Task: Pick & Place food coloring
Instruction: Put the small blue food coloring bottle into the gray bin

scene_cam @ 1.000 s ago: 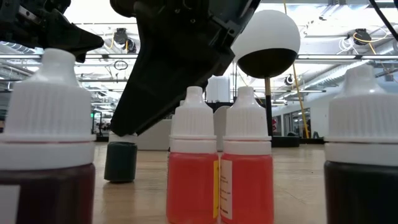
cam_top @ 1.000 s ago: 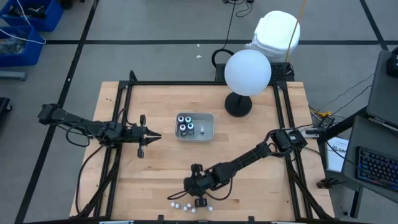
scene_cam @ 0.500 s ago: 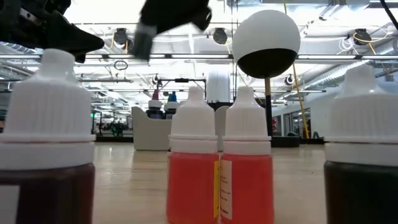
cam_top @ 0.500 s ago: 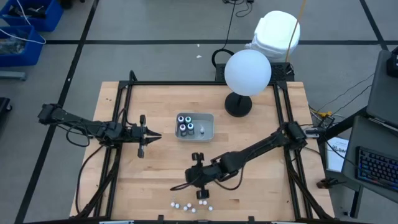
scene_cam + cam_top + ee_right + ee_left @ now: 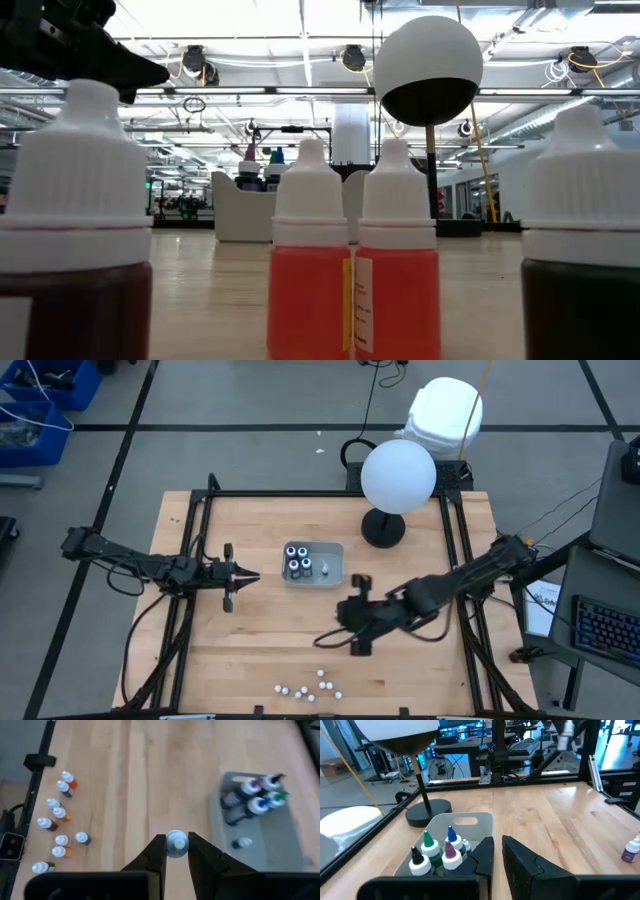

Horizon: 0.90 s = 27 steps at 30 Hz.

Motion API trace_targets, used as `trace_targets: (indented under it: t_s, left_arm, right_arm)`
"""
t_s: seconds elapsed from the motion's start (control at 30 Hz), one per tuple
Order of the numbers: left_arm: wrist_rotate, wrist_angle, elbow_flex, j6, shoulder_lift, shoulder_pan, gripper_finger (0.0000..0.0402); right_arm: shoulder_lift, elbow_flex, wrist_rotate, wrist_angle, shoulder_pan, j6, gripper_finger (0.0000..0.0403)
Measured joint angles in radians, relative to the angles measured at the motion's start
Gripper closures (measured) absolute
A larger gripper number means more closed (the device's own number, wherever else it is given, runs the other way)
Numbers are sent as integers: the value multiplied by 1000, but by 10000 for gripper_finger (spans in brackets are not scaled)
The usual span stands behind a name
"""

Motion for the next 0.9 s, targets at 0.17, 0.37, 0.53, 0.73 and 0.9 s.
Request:
trace_targets:
  t_s: [0.17,0.37,0.53,0.73,0.9]
  left_arm:
    - [0,-30,0,-35,0,0,355]
    - [0,-44,0,-40,0,0,355]
    - [0,-41,0,-9,0,0,355]
    - [0,-36,0,11,0,0,355]
    - [-1,-17,0,37,0,0,355]
  right_arm:
    - [-159,-207,53,117,29,12,355]
    - [-358,-507,72,351,-5,18,355]
    - [-495,-709,74,479,-67,13,355]
    - [-571,-882,72,618,-123,12,355]
    - [-549,-902,44,689,-144,1,355]
